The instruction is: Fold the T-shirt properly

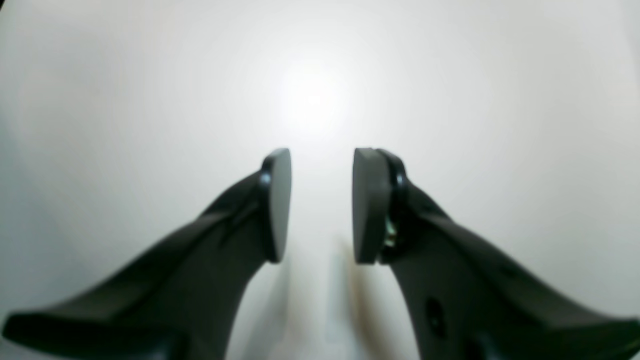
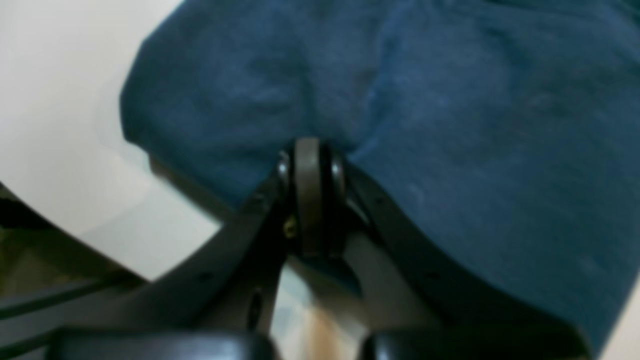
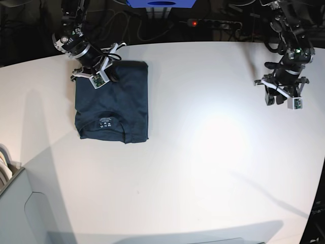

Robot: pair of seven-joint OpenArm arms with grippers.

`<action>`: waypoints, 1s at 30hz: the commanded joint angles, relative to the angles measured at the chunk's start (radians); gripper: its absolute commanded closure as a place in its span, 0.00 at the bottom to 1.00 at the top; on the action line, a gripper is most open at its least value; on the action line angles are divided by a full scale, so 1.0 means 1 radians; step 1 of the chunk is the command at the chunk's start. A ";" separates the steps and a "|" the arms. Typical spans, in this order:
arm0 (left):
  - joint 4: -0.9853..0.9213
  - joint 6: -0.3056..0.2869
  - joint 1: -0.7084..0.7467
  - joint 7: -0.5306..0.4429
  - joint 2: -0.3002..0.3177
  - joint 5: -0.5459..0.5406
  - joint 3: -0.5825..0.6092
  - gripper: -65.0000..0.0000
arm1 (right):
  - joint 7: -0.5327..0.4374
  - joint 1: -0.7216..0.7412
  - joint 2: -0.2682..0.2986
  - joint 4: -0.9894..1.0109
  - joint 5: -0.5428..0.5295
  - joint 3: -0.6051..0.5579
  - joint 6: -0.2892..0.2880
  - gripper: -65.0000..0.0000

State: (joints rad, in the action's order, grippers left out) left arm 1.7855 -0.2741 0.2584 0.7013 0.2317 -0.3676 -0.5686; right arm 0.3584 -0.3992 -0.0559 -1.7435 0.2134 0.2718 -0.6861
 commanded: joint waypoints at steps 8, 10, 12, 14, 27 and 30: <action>0.038 -0.001 0.028 -0.021 0.013 -0.009 -0.008 0.69 | -0.019 -0.063 -0.008 -0.301 -0.012 0.086 -0.012 1.00; 0.038 -0.001 0.031 -0.021 0.013 -0.009 -0.023 0.69 | -0.019 -0.077 -0.008 -0.324 -0.013 0.122 -0.012 1.00; 0.038 -0.001 0.031 -0.021 -0.001 -0.009 -0.040 0.69 | -0.012 -0.085 -0.005 -0.322 -0.036 0.159 -0.012 1.00; 0.038 -0.004 0.031 -0.021 -0.016 -0.009 -0.060 0.69 | -0.011 -0.094 -0.003 -0.306 -0.081 0.197 -0.012 1.00; 0.038 -0.003 0.029 -0.021 -0.021 -0.009 -0.067 0.69 | -0.019 0.021 0.028 0.026 -0.127 0.245 -0.012 1.00; 0.038 -0.003 0.031 -0.021 -0.021 -0.009 -0.070 0.69 | -0.019 0.049 0.047 0.086 -0.127 0.246 -0.012 1.00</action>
State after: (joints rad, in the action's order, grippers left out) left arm 1.8030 -0.2745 0.2909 0.7033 0.1970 -0.3672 -0.6300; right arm 0.3546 -0.3504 -0.0238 -1.6447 0.0971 0.5140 -0.6853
